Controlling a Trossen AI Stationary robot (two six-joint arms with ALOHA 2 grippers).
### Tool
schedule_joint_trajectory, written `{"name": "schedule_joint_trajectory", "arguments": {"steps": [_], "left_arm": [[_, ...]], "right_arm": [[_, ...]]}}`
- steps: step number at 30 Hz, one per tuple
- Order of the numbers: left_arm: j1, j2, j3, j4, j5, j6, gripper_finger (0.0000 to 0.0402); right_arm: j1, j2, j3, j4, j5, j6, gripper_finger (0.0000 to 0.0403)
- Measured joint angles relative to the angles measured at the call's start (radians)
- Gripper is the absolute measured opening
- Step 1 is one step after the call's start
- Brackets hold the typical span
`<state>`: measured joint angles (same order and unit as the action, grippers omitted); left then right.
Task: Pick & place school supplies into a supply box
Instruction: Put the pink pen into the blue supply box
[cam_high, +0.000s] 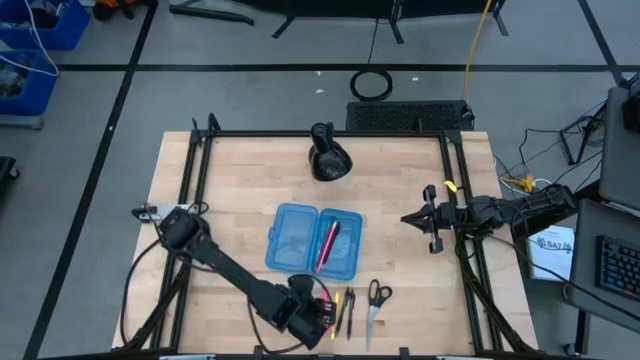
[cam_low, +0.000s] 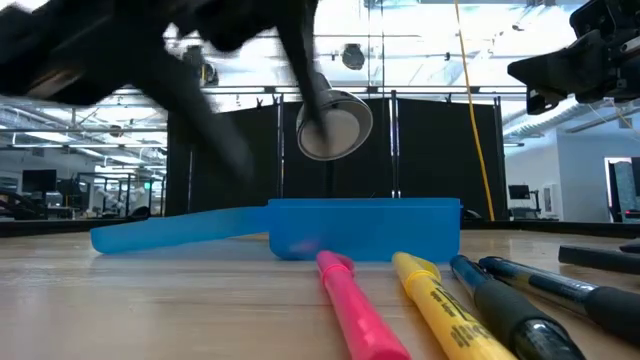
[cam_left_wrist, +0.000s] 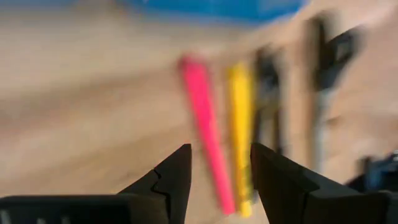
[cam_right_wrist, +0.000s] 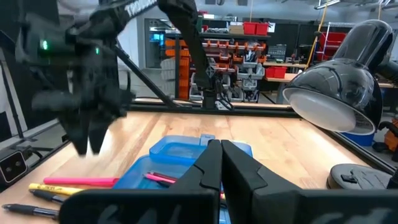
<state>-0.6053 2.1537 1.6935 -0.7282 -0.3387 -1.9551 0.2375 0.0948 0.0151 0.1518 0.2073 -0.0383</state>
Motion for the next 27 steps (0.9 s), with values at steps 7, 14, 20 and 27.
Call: {"name": "schedule_joint_trajectory", "arguments": {"steps": [7,14,20,27], "left_arm": [[0.03,0.037,-0.001,0.108,0.128,0.008,0.0135],[0.082,0.044,0.0,0.105,0.263,0.037,0.0119],[0.12,0.051,0.0,0.103,0.331,0.093,0.0117],[0.136,0.056,0.0,0.1,0.346,0.119,0.0117]], "right_arm": [[0.0,0.001,0.0,0.0,0.0,-0.003,0.0],[0.0,0.001,0.0,-0.002,0.0,-0.011,0.0],[0.0,0.002,0.0,-0.007,0.0,-0.011,0.0],[0.0,0.002,0.0,-0.007,0.001,-0.011,0.0]]}}
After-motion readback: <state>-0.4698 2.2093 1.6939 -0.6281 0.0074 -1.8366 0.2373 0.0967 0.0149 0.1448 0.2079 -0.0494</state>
